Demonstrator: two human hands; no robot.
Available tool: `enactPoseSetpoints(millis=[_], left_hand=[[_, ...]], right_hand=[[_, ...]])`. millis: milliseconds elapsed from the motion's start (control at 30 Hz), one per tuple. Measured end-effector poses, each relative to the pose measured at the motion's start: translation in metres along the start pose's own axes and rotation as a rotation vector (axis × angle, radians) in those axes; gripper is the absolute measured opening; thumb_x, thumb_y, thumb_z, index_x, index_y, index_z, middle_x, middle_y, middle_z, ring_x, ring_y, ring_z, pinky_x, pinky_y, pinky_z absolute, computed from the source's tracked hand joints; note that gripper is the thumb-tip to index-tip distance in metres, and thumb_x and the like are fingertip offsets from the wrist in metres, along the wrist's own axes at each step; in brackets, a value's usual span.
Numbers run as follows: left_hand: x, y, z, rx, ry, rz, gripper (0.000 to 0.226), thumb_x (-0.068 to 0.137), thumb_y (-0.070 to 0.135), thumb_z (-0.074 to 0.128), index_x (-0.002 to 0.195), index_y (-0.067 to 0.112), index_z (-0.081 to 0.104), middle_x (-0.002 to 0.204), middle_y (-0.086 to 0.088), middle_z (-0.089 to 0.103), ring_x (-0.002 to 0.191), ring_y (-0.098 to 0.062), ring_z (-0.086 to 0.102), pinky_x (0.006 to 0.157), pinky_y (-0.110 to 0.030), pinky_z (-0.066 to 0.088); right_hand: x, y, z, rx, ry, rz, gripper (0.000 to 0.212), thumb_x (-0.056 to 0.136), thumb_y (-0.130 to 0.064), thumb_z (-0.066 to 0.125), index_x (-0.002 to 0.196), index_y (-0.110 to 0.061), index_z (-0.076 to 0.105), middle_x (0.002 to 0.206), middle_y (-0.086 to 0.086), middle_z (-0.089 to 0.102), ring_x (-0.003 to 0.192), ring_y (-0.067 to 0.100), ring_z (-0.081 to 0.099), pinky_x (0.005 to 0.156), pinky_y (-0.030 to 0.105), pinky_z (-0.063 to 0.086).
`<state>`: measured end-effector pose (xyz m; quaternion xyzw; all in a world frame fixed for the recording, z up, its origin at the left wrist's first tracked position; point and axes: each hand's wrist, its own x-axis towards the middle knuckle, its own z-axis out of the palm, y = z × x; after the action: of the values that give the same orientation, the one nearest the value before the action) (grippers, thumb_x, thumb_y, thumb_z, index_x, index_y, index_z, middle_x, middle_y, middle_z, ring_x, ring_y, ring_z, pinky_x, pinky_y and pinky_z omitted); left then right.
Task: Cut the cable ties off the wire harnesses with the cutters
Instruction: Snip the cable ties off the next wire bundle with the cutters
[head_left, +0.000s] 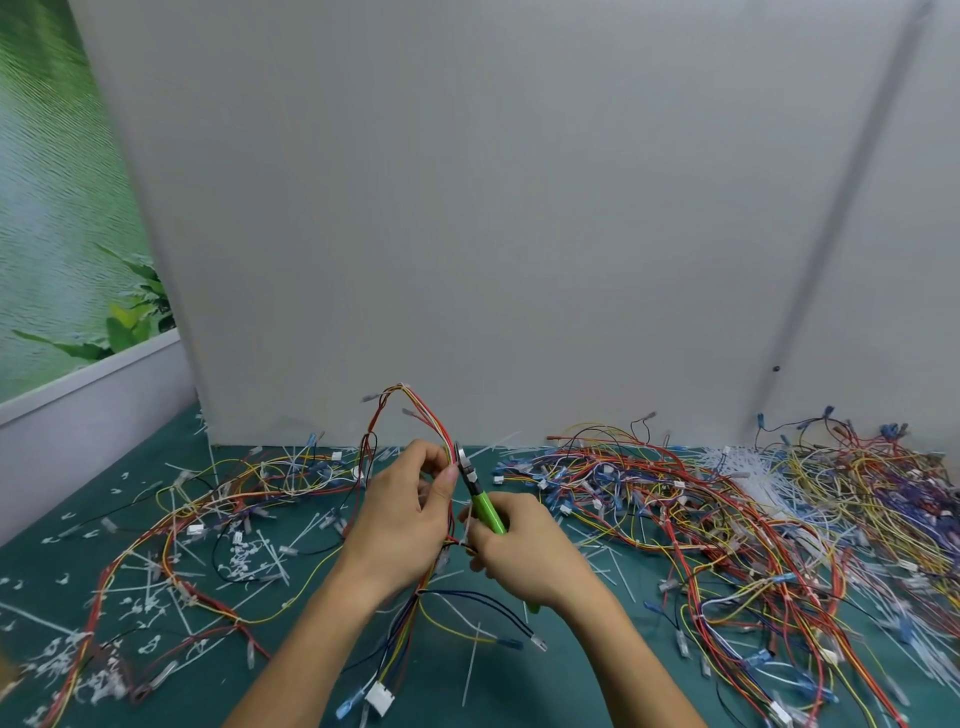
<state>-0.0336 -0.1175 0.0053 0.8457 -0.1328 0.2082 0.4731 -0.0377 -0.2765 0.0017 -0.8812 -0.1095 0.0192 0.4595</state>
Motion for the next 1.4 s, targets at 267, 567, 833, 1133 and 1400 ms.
enactPoseSetpoints(millis=[267, 567, 833, 1133, 1400], left_hand=[[0.0, 0.002, -0.003, 0.008, 0.003, -0.023, 0.011, 0.101, 0.026, 0.058, 0.091, 0.03, 0.056, 0.078, -0.008, 0.064, 0.072, -0.017, 0.056, 0.064, -0.033, 0.048], [-0.001, 0.004, -0.004, 0.028, 0.023, -0.005, 0.01, 0.1, 0.027, 0.059, 0.091, 0.031, 0.056, 0.08, 0.001, 0.063, 0.077, -0.012, 0.057, 0.064, -0.03, 0.049], [-0.001, 0.007, -0.003, 0.005, 0.071, 0.004, 0.014, 0.1, 0.023, 0.061, 0.088, 0.03, 0.056, 0.077, 0.0, 0.063, 0.073, -0.014, 0.056, 0.061, -0.031, 0.047], [-0.001, 0.008, -0.004, 0.022, 0.073, -0.004, 0.012, 0.1, 0.026, 0.06, 0.089, 0.03, 0.057, 0.078, 0.002, 0.063, 0.074, -0.013, 0.056, 0.062, -0.03, 0.048], [-0.002, 0.008, -0.004, -0.001, 0.079, -0.018, 0.011, 0.1, 0.025, 0.06, 0.091, 0.03, 0.057, 0.075, -0.003, 0.062, 0.068, -0.01, 0.055, 0.059, -0.028, 0.048]], right_hand=[[0.0, 0.002, -0.002, 0.012, 0.02, 0.049, 0.022, 0.094, -0.029, 0.055, 0.085, -0.012, 0.066, 0.061, 0.0, 0.052, 0.056, 0.02, 0.045, 0.055, 0.033, 0.04], [-0.002, -0.002, -0.008, 0.068, -0.081, 0.038, 0.017, 0.099, -0.021, 0.053, 0.095, -0.01, 0.065, 0.076, 0.004, 0.068, 0.062, 0.01, 0.068, 0.071, 0.044, 0.062], [-0.002, -0.003, -0.008, 0.11, -0.11, 0.032, 0.017, 0.097, -0.022, 0.053, 0.087, -0.013, 0.064, 0.067, 0.003, 0.057, 0.058, 0.018, 0.058, 0.059, 0.036, 0.056], [-0.002, -0.001, -0.011, 0.109, -0.063, 0.042, 0.023, 0.095, -0.025, 0.057, 0.073, -0.02, 0.058, 0.061, 0.002, 0.052, 0.048, 0.019, 0.049, 0.047, 0.029, 0.047], [-0.004, -0.005, -0.014, 0.034, -0.14, 0.01, 0.019, 0.101, -0.026, 0.054, 0.087, -0.014, 0.06, 0.072, 0.004, 0.061, 0.061, 0.018, 0.064, 0.07, 0.046, 0.062]])
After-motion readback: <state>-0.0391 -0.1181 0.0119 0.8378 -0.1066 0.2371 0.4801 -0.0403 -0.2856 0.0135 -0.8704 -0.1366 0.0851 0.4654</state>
